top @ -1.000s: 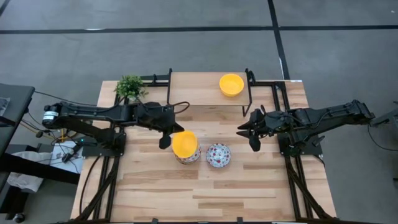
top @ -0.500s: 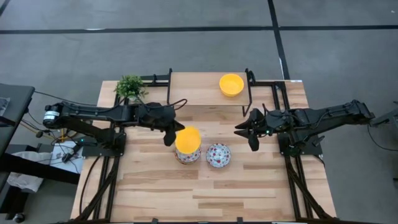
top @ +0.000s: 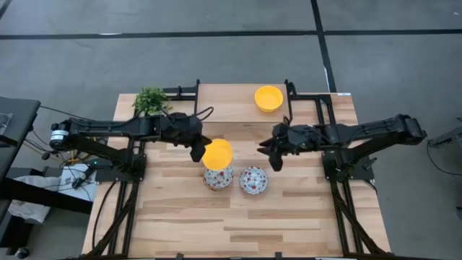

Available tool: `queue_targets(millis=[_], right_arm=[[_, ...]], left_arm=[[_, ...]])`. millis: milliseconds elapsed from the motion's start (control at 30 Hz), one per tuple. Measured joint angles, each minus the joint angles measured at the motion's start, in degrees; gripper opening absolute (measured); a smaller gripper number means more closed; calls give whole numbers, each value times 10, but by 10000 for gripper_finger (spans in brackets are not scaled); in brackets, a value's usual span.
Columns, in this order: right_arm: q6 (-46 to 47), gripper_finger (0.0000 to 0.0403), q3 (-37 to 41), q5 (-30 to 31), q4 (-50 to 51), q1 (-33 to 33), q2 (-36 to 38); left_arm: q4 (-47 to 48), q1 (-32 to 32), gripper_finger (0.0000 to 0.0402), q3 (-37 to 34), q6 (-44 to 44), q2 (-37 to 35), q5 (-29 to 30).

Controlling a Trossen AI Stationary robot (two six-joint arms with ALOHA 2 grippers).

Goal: Pick & Place Mini bowls
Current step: Stack the top left yellow bowl on the other yellow bowl on the shelf

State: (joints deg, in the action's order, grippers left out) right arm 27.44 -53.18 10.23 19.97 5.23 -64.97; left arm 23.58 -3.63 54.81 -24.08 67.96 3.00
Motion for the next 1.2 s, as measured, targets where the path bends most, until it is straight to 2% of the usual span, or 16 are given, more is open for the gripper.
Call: queue_targets(millis=[233, 467, 667, 900, 1200], right_arm=[[1, 113, -176, -15, 158, -28, -95], [-4, 113, -383, -30, 346, -52, -239], [-16, 113, -525, -35, 414, -67, -347], [-56, 113, -613, -75, 414, -69, -413], [-80, 114, -621, -80, 406, -69, -450]], left_arm=[[45, -19, 6, 8, 10, 0, 0], [47, -20, 6, 8, 29, 0, 0], [48, -20, 6, 8, 48, 0, 0], [50, -20, 6, 8, 77, 0, 0], [51, -20, 7, 8, 93, 0, 0]])
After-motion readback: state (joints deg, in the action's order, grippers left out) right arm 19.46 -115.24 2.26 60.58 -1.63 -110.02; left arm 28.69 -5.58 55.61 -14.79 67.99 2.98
